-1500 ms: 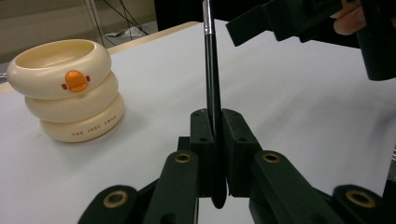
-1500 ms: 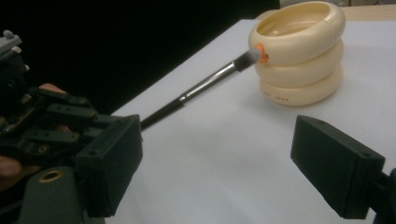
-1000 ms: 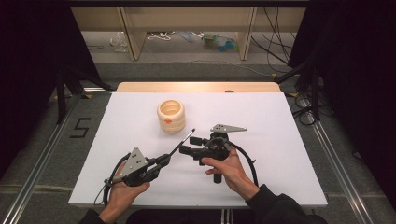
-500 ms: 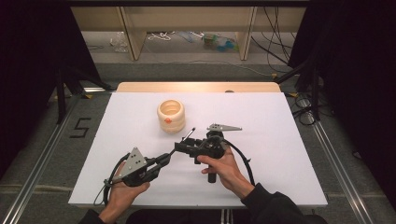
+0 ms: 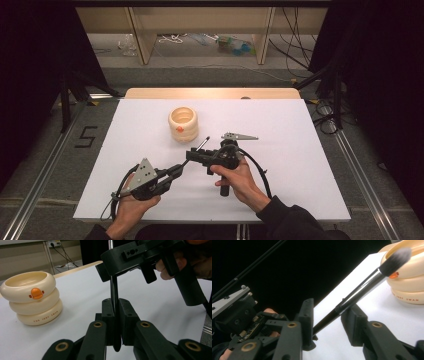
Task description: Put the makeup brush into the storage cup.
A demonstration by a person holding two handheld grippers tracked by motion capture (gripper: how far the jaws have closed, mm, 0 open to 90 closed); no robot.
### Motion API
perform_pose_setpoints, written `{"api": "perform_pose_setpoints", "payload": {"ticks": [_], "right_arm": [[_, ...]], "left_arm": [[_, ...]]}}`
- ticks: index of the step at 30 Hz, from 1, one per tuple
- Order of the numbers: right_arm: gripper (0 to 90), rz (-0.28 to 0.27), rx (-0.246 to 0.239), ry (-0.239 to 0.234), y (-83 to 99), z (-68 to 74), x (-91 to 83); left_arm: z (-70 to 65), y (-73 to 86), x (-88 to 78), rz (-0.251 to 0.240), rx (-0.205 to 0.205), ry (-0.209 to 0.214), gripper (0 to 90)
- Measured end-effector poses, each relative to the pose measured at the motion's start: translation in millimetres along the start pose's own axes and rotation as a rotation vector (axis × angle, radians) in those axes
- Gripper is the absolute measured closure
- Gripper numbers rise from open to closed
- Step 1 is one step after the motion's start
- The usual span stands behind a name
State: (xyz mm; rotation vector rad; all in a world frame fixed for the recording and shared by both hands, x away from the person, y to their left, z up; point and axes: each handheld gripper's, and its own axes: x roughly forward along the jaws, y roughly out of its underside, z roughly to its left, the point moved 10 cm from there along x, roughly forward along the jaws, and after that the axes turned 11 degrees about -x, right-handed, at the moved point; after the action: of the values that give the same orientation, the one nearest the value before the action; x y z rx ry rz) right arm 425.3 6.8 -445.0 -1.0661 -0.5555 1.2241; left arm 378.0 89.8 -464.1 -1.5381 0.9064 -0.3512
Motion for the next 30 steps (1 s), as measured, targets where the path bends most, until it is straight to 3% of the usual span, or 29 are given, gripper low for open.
{"api": "perform_pose_setpoints", "payload": {"ticks": [5, 11, 15, 18, 19, 20, 22, 23, 25, 30], "right_arm": [[71.6, -0.005, 0.014, -0.006, 0.0, 0.0, -0.2], [79.4, -0.041, 0.049, -0.051, -5.0, 4.4, -0.8], [84.1, -0.069, 0.065, -0.105, -10.0, 15.0, -2.1], [84.2, -0.072, 0.022, -0.098, -12.3, 17.6, -2.7], [84.2, -0.068, 0.012, -0.089, -12.8, 17.5, -3.2], [84.1, -0.061, -0.027, -0.079, -14.0, 17.7, -4.0], [84.2, -0.059, -0.037, -0.077, -14.7, 18.2, -4.5], [84.2, -0.051, -0.057, -0.075, -14.8, 18.7, -4.8], [84.1, -0.035, -0.122, -0.057, -15.4, 19.3, -4.6], [84.1, -0.018, -0.187, -0.029, -17.3, 19.2, -5.6]], "left_arm": [[-0.3, -1.1, -0.5, -0.008, 0.003, 0.002, 83.5], [-1.8, -2.3, -0.2, -0.023, 0.0, 0.014, 83.4], [-3.2, -1.1, 1.1, -0.019, -0.001, 0.03, 82.6], [-3.7, -2.4, 0.6, -0.025, -0.01, 0.033, 76.1], [-3.3, -2.5, 0.3, -0.025, -0.01, 0.029, 72.2], [-2.8, -2.4, -0.1, -0.022, -0.013, 0.03, 64.7], [-1.4, -1.5, -0.5, -0.017, -0.03, 0.021, 59.4], [-0.2, -1.2, -1.1, -0.015, -0.02, 0.016, 59.4], [1.6, -0.7, -1.6, -0.013, -0.029, 0.004, 49.2], [7.7, 1.3, -3.0, -0.002, -0.024, -0.033, 39.0]]}}
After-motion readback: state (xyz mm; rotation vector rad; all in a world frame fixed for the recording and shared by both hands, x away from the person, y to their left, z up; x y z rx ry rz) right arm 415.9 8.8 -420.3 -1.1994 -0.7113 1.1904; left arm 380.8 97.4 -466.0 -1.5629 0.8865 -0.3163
